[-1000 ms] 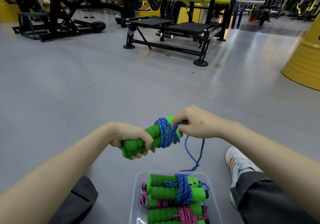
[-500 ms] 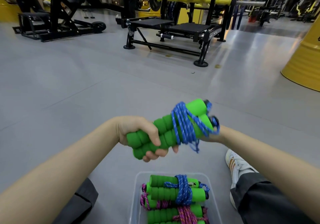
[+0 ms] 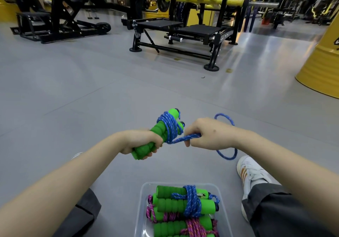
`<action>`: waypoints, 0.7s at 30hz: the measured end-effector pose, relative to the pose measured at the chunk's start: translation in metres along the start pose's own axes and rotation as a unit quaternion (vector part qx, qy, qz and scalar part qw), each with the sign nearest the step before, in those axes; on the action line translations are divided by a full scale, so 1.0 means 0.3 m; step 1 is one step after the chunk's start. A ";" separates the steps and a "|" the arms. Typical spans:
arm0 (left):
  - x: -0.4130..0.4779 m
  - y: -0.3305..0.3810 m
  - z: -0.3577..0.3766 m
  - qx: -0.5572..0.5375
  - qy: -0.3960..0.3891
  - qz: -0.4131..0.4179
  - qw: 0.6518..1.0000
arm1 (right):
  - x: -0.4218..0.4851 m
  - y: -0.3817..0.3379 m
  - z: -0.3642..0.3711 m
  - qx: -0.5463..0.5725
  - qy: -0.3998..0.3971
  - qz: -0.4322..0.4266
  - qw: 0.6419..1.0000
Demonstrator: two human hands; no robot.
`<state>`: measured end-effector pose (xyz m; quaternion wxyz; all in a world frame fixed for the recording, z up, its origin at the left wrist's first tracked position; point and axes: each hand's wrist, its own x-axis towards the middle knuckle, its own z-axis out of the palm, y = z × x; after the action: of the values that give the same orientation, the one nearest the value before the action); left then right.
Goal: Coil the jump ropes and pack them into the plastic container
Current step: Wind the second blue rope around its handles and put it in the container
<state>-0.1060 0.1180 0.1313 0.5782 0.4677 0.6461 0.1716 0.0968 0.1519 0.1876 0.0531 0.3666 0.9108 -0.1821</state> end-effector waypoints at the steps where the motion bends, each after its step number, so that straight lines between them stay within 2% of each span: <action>1: 0.001 0.002 0.010 0.033 -0.005 -0.008 0.999 | 0.007 -0.001 0.003 -0.050 0.037 -0.011 0.998; 3: -0.001 0.014 0.032 0.104 -0.025 -0.027 0.994 | 0.023 0.005 0.014 -0.127 0.103 -0.041 0.986; 5: -0.010 0.030 0.057 0.186 -0.061 -0.047 0.980 | 0.038 0.028 0.033 -0.177 0.136 -0.094 0.970; 7: -0.020 0.043 0.081 0.261 -0.110 -0.059 0.957 | 0.042 0.057 0.045 -0.198 0.163 -0.159 0.953; 10: -0.047 0.056 0.108 0.327 -0.201 -0.055 0.922 | 0.049 0.112 0.030 -0.184 0.164 -0.167 0.955; 12: -0.070 0.067 0.105 0.279 -0.283 -0.024 0.917 | 0.060 0.149 0.041 -0.125 0.144 -0.125 0.974; 15: -0.093 0.080 0.079 0.134 -0.364 0.050 0.920 | 0.022 0.128 0.054 0.040 0.087 -0.056 0.994; 16: -0.091 0.079 0.069 0.085 -0.376 0.077 0.920 | 0.005 0.115 0.057 0.098 0.053 0.007 0.994; 18: -0.077 0.073 0.057 0.002 -0.380 0.119 0.917 | -0.021 0.087 0.078 0.115 -0.053 0.100 0.987; 20: -0.059 0.063 0.049 -0.072 -0.354 0.142 0.922 | -0.019 0.064 0.118 0.180 -0.043 0.054 0.981; 21: -0.051 0.058 0.044 -0.106 -0.329 0.143 0.927 | -0.009 0.039 0.126 0.202 -0.013 0.022 0.979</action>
<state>-0.0885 0.1103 0.1498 0.7737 0.5214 0.3240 0.1568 0.1053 0.1440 0.1496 -0.0065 0.3872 0.8463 -0.3658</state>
